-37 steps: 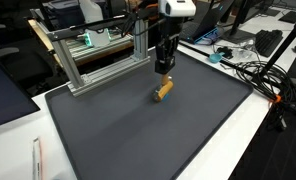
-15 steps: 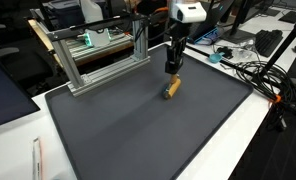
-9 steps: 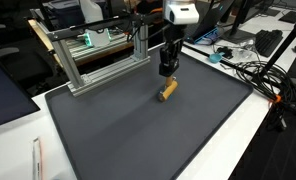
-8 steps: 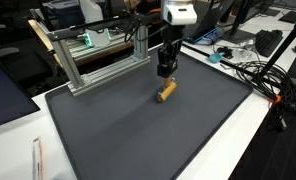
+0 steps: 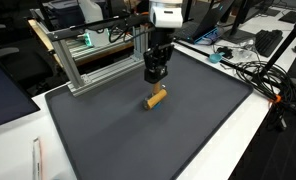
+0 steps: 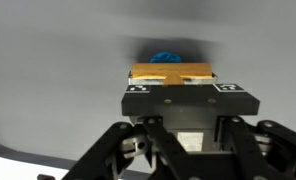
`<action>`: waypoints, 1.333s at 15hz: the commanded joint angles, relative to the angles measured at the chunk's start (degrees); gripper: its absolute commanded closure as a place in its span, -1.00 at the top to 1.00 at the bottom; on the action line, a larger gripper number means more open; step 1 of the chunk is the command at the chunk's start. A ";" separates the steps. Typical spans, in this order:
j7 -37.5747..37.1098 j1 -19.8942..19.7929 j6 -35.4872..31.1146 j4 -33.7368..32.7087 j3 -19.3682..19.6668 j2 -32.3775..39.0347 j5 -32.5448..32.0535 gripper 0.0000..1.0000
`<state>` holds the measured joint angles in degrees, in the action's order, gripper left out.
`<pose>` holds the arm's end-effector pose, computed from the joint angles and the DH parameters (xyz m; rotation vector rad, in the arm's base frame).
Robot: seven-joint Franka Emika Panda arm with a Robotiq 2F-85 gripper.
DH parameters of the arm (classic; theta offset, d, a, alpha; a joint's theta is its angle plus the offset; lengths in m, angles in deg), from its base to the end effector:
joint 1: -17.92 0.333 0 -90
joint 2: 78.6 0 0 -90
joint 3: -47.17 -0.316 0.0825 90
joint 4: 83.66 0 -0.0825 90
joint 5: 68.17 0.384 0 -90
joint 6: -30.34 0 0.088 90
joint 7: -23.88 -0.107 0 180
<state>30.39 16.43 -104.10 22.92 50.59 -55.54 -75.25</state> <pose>0.6425 -0.0544 0.3113 3.0119 0.1757 0.1084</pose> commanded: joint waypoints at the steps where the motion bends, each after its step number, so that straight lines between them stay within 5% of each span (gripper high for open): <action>1: -5.90 1.98 -1.08 2.23 2.64 -1.61 -7.10 -0.56; 9: -12.70 6.14 -0.45 6.35 2.56 -8.06 -18.34 -0.56; 12: -9.20 5.38 0.36 8.53 0.44 -12.06 -15.48 -0.56; 20: 25.51 -0.07 -2.28 11.77 -1.97 -18.36 -8.14 -0.56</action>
<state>44.76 18.44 -105.31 33.63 49.44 -72.23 -86.02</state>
